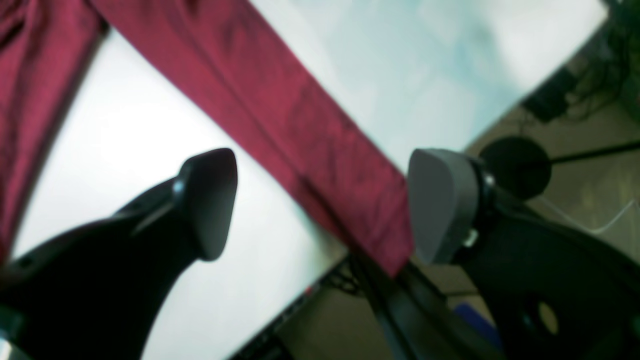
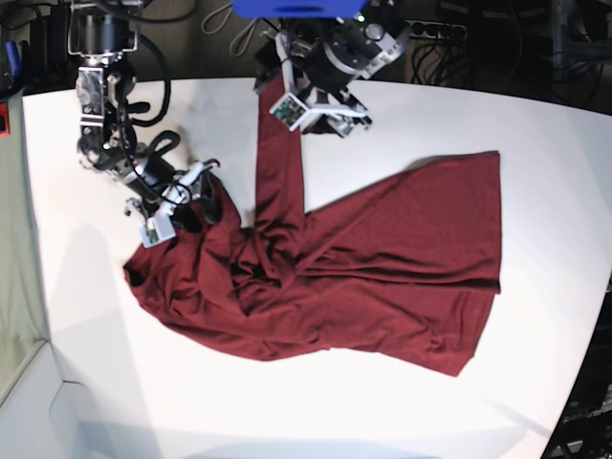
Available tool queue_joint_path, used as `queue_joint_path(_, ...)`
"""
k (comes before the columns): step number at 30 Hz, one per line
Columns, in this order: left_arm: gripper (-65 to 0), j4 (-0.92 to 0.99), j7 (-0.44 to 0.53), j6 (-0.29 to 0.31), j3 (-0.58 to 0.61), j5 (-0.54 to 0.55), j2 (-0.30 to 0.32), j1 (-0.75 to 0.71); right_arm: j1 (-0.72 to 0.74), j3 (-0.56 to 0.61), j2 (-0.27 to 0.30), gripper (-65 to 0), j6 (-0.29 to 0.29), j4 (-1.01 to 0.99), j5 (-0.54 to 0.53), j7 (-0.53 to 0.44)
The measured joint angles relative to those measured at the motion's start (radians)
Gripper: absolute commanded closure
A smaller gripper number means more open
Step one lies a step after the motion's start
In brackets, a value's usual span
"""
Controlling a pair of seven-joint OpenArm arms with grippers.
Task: Layout the t-shirt on the table in an organized manner, then fold the t-shirt properly
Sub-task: 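Lift the left gripper with the sleeve up and away from the right gripper, then pull the held shirt edge with the left gripper away from the right gripper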
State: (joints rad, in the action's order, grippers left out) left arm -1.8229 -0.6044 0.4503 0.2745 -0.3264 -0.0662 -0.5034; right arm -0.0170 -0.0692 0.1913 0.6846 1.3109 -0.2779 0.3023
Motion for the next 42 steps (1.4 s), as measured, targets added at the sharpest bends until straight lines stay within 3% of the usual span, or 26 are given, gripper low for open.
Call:
queue_joint_path(12,-49.4,0.17,0.072,-0.006,0.002,0.016,-0.01,0.071,-0.006,-0.001,-0.001,-29.0,0.0,0.0,0.0,0.0)
queue_joint_path(13,-46.1,0.177,0.077,-0.012,0.002,0.015,-0.01,0.072,-0.006,-0.001,0.0,-29.0,0.0,0.0,0.0,0.0)
queue_joint_path(18,-15.6,0.186,0.085,-0.014,-0.005,0.024,-0.008,0.082,-0.006,-0.001,-0.001,-29.0,0.0,0.0,0.0,0.0)
queue_joint_path(25,0.0,0.116,0.032,0.003,-0.043,0.028,0.003,0.052,-0.002,-0.001,0.0,-29.0,0.0,0.0,0.001,0.002)
queue_joint_path(29,-0.4,0.002,-0.01,-0.003,-0.155,-0.006,0.033,0.005,0.0,-0.002,0.0,-29.0,0.0,0.001,0.001,0.003)
queue_joint_path(36,-0.1,-0.159,0.002,0.001,-0.488,0.001,0.024,0.035,0.0,-0.002,0.003,-29.0,0.0,0.002,0.001,0.003)
queue_joint_path(42,-0.1,-0.17,0.01,0.01,-0.67,0.012,0.105,0.101,-0.004,-0.007,0.034,-29.0,0.002,0.002,0.0,0.0)
